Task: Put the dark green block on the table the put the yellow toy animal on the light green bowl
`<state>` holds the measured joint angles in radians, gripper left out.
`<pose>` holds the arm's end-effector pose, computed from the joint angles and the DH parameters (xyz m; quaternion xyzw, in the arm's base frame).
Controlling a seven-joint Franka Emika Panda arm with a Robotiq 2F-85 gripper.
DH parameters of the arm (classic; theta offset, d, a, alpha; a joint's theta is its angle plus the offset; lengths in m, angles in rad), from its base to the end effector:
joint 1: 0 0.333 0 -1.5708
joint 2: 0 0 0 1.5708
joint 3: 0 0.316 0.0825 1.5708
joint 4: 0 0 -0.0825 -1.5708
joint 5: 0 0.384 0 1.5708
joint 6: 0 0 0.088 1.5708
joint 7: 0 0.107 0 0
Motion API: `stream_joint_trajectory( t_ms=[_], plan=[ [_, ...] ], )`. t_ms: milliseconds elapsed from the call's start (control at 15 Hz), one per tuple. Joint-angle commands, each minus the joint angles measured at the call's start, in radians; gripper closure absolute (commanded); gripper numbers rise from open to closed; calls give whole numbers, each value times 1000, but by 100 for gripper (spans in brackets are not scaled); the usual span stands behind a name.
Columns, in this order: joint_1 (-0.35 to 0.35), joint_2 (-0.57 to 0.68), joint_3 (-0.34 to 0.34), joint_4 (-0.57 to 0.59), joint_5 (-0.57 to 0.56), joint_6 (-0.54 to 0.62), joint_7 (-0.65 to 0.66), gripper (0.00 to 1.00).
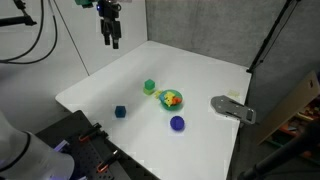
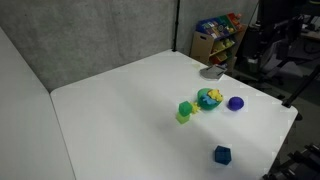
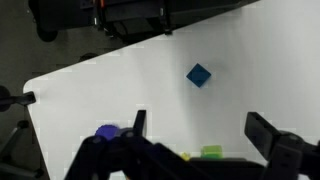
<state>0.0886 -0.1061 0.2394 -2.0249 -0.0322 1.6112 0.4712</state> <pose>0.4636 0.1573 0.4726 0.9851 -0.0701 -0.1316 0.0861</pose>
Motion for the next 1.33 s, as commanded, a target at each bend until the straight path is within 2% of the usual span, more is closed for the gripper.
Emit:
stream_joint_trajectory(
  t_ms=[0, 333, 800, 1000, 1267],
  plan=[
    [12, 73, -28, 64, -40, 55, 25, 0],
    [14, 159, -64, 85, -91, 223, 20, 0],
    [25, 264, -105, 65, -84, 531, -14, 0],
    [40, 327, -114, 67, -92, 632, -52, 0],
    [43, 406, -111, 59, -40, 747, -171, 0]
  ],
)
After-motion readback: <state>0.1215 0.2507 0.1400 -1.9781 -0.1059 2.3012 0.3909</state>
